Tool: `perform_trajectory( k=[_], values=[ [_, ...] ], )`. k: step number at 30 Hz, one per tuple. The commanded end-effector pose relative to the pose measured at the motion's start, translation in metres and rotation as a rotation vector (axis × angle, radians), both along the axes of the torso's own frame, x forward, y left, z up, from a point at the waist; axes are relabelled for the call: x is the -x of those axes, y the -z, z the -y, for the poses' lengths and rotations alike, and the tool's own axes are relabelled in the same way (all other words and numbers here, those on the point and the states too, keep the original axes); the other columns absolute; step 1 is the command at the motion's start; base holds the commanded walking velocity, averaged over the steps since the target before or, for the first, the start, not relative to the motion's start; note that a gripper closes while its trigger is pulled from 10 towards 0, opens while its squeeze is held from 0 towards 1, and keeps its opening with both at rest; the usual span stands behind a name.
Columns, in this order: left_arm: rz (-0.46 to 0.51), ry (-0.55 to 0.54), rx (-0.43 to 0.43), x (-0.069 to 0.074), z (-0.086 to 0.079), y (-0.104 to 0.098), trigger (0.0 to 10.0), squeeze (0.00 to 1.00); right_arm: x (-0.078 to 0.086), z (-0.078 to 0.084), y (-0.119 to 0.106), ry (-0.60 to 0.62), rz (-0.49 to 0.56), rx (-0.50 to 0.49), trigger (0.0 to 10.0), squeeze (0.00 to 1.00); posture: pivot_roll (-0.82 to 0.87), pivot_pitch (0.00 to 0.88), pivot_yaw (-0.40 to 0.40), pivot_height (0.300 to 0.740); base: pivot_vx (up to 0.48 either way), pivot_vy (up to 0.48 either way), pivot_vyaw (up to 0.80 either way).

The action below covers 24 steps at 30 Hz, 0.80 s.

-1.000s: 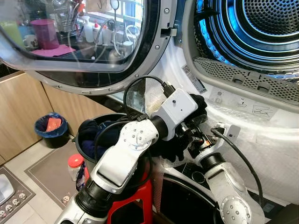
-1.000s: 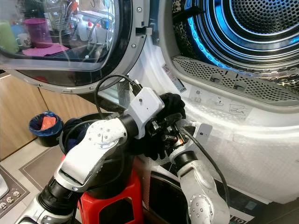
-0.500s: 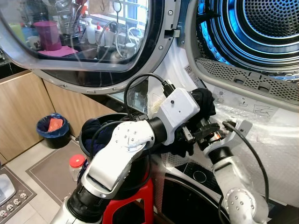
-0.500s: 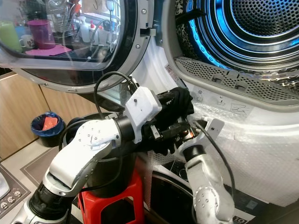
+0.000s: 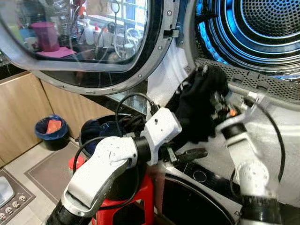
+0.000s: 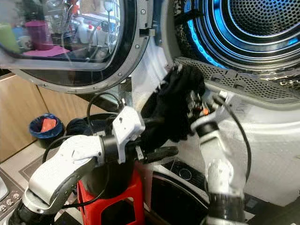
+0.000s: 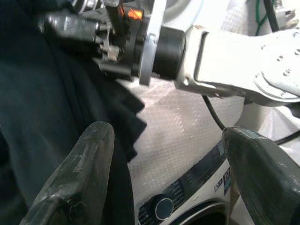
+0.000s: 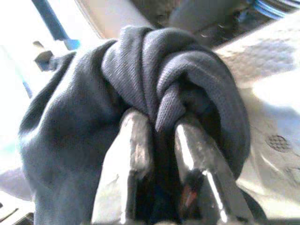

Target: Clothes washing

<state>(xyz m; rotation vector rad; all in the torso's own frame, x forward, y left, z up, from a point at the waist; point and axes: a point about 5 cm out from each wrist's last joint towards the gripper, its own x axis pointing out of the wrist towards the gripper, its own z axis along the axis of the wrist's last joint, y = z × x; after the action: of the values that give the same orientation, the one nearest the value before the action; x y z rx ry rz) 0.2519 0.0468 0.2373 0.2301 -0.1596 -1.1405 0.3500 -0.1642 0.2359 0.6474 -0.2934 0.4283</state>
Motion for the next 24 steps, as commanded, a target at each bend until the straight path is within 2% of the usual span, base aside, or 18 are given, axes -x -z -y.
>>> perform_trajectory(
  k=[1, 5, 6, 14, 19, 24],
  values=[
    [-0.008, 0.016, 0.012, 0.005, 0.0, -0.002, 10.0, 0.0, -0.002, 0.018, -0.024, 0.068, 0.093, -0.041, 10.0, 0.0, 0.09, 0.01, -0.061, 0.74, 0.0, 0.0, 0.0],
    [-0.038, 0.023, 0.001, 0.009, -0.001, 0.002, 10.0, 0.0, -0.009, 0.025, -0.034, 0.077, 0.116, -0.068, 10.0, 0.0, 0.09, 0.016, -0.06, 0.74, 0.0, 0.0, 0.0],
    [-0.049, 0.022, -0.007, 0.011, -0.002, 0.005, 10.0, 0.0, -0.012, 0.032, -0.038, 0.092, 0.125, -0.069, 10.0, 0.0, 0.09, 0.026, -0.064, 0.74, 0.0, 0.0, 0.0],
    [-0.066, 0.004, -0.009, 0.012, -0.004, 0.006, 10.0, 0.0, -0.018, 0.053, -0.049, 0.173, 0.149, -0.091, 10.0, 0.0, 0.09, 0.031, -0.058, 0.74, 0.0, 0.0, 0.0],
    [-0.081, 0.01, -0.014, 0.014, -0.003, 0.007, 10.0, 0.0, -0.023, 0.071, -0.072, 0.247, 0.215, -0.134, 10.0, 0.0, 0.09, 0.028, -0.047, 0.74, 0.0, 0.0, 0.0],
    [-0.09, 0.01, -0.016, 0.016, -0.003, 0.008, 10.0, 0.0, -0.026, 0.084, -0.083, 0.295, 0.241, -0.161, 10.0, 0.0, 0.1, 0.028, -0.056, 0.74, 0.0, 0.0, 0.0]
  ],
)
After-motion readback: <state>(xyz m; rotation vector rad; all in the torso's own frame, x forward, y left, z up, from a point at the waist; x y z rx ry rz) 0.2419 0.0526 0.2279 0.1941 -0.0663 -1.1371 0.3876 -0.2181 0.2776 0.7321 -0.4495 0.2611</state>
